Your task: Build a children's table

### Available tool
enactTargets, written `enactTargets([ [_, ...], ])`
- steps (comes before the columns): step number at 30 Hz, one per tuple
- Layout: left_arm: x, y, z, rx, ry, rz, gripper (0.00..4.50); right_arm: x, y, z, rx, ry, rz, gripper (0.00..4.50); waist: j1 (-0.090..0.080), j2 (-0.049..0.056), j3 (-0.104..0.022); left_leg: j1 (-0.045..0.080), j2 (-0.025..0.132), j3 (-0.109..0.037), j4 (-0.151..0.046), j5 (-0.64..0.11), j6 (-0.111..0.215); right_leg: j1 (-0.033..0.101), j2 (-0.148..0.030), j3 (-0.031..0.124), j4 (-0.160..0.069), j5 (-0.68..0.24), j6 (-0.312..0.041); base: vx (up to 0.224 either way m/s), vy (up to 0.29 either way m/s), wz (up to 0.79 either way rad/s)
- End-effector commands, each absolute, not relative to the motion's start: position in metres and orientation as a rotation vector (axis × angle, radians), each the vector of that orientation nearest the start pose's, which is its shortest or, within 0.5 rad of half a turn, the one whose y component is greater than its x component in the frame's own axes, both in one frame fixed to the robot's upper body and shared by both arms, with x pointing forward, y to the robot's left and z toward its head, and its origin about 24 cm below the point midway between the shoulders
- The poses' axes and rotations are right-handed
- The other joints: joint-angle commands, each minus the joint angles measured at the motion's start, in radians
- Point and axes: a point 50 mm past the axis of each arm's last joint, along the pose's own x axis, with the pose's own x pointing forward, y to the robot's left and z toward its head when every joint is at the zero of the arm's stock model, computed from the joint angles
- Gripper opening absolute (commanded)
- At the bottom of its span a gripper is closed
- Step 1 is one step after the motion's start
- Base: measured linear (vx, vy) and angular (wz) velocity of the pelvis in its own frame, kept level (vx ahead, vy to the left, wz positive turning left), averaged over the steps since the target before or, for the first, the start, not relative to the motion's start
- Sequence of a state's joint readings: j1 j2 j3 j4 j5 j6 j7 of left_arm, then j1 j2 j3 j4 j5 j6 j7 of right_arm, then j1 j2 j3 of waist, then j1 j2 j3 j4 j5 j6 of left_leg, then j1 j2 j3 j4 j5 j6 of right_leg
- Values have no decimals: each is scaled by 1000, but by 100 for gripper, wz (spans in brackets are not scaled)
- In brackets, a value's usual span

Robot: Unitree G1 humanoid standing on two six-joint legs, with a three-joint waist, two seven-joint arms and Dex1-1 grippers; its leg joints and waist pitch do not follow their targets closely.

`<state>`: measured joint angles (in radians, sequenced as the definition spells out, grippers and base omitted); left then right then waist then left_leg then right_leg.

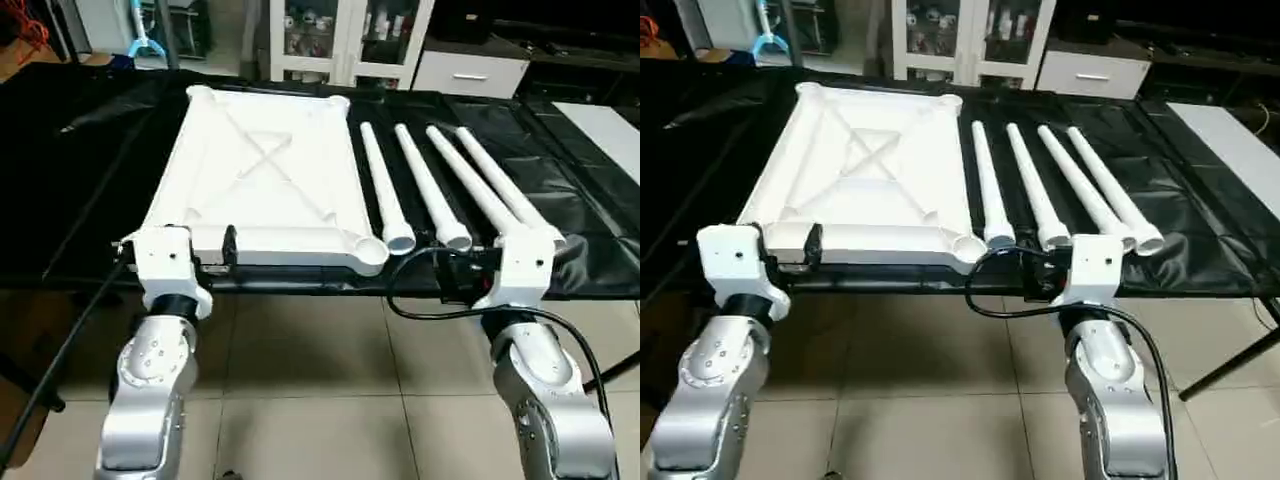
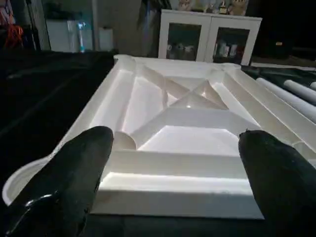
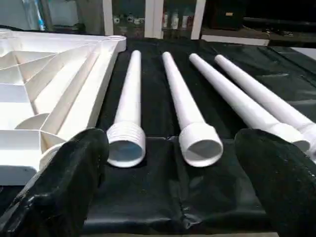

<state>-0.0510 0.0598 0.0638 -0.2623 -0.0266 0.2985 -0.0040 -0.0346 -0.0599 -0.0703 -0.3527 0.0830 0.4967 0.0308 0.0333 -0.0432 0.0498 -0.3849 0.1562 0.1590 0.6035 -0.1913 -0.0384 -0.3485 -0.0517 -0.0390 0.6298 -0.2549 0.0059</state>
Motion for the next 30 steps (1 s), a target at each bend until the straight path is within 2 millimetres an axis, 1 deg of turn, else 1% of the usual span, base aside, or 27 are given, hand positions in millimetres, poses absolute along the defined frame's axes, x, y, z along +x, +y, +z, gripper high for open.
enactTargets([
  [1,260,169,89,41,-12,54,450,254,-170,88,35,87,-6,448,1,9,-44,27,78,-31,-86,-192,-22,15,-89,53,-76,23,-124,0,0,0],
  [3,260,169,88,48,-9,51,450,254,-170,88,36,87,-9,448,-1,13,-43,28,78,-32,-88,-207,-33,13,-87,52,-77,8,-117,0,0,0],
  [5,259,167,87,51,2,28,450,253,-172,88,44,88,-20,448,-1,11,-44,27,77,-32,-88,-210,-35,13,-87,53,-77,7,-114,0,0,0],
  [6,260,167,87,57,8,18,450,253,-172,88,49,88,-24,448,-1,16,-44,27,77,-33,-88,-208,-38,12,-87,53,-76,14,-113,0,0,0],
  [8,259,161,85,71,30,-51,450,252,-174,88,52,86,-38,448,-1,18,-45,28,76,-32,-88,-208,-44,11,-86,53,-76,22,-108,0,0,0],
  [10,259,158,85,64,35,-74,450,252,-176,89,42,78,-59,448,-1,19,-45,28,76,-32,-89,-211,-54,11,-85,52,-74,29,-109,0,0,0],
  [12,261,159,90,54,3,-49,450,253,-175,90,21,72,-61,448,-1,18,-45,27,76,-32,-88,-207,-55,13,-85,52,-74,41,-112,0,0,0],
  [14,265,162,97,40,-50,-2,450,254,-174,91,13,74,-48,448,-1,14,-45,26,76,-31,-88,-206,-51,15,-86,52,-75,42,-113,0,0,0],
  [15,266,164,99,43,-67,26,450,254,-174,92,17,75,-53,448,-2,15,-45,26,76,-31,-88,-206,-45,16,-88,53,-76,40,-116,0,0,0],
  [16,266,166,103,31,-61,5,450,255,-175,90,40,80,-73,448,-1,18,-46,27,74,-31,-87,-208,-43,14,-88,53,-76,35,-117,0,0,0],
  [17,266,166,103,30,-54,-12,450,255,-175,90,45,83,-72,448,-2,17,-45,27,74,-32,-87,-209,-42,14,-87,53,-75,30,-117,0,0,0],
  [18,265,166,104,37,-48,-37,450,256,-175,89,46,84,-71,448,0,20,-45,26,74,-32,-88,-209,-43,15,-88,52,-74,23,-117,0,0,0],
  [19,265,166,104,37,-48,-37,450,256,-175,89,46,84,-71,448,-1,19,-45,26,75,-32,-88,-208,-44,14,-86,52,-75,23,-115,0,0,0],
  [21,264,167,105,49,-65,-53,450,259,-171,86,26,98,-29,448,-2,29,-47,27,74,-33,-87,-204,-51,14,-84,51,-72,42,-114,0,0,0],
  [22,264,169,106,52,-85,-54,450,261,-169,85,16,98,-11,448,-3,26,-47,27,74,-33,-86,-202,-54,15,-83,51,-72,50,-116,0,0,0],
  [23,264,171,106,60,-94,-40,450,262,-169,85,25,95,-10,448,-3,30,-47,26,74,-31,-86,-203,-56,15,-83,51,-71,57,-121,0,0,0],
  [24,265,172,105,63,-94,-35,450,264,-168,84,25,94,-12,448,-3,29,-47,27,74,-31,-87,-207,-56,15,-83,51,-72,57,-123,0,0,0],
  [25,265,173,104,65,-93,-30,450,265,-168,84,25,94,-13,448,-3,33,-47,28,75,-30,-86,-206,-58,14,-84,52,-72,68,-125,0,0,0],
  [26,266,173,104,66,-93,-28,450,265,-168,84,25,94,-13,448,-2,30,-48,28,74,-29,-85,-204,-56,15,-84,52,-71,70,-126,0,0,0],
  [27,267,174,103,79,-94,-24,450,267,-168,84,32,87,-27,448,-2,32,-47,28,73,-28,-85,-202,-54,14,-84,53,-73,65,-129,0,0,0],
  [28,268,174,101,63,-84,-38,450,268,-167,84,15,88,-24,448,-5,26,-47,27,73,-27,-85,-200,-51,15,-84,53,-73,63,-128,0,0,0],
  [29,269,173,102,76,-92,-45,450,269,-166,85,11,85,-22,448,-4,23,-48,28,74,-26,-85,-196,-49,15,-83,52,-73,53,-128,0,0,0],
  [30,270,172,103,85,-99,-49,450,270,-166,85,9,83,-19,448,-3,26,-48,28,74,-27,-84,-194,-49,15,-85,53,-71,52,-128,0,0,0],
])
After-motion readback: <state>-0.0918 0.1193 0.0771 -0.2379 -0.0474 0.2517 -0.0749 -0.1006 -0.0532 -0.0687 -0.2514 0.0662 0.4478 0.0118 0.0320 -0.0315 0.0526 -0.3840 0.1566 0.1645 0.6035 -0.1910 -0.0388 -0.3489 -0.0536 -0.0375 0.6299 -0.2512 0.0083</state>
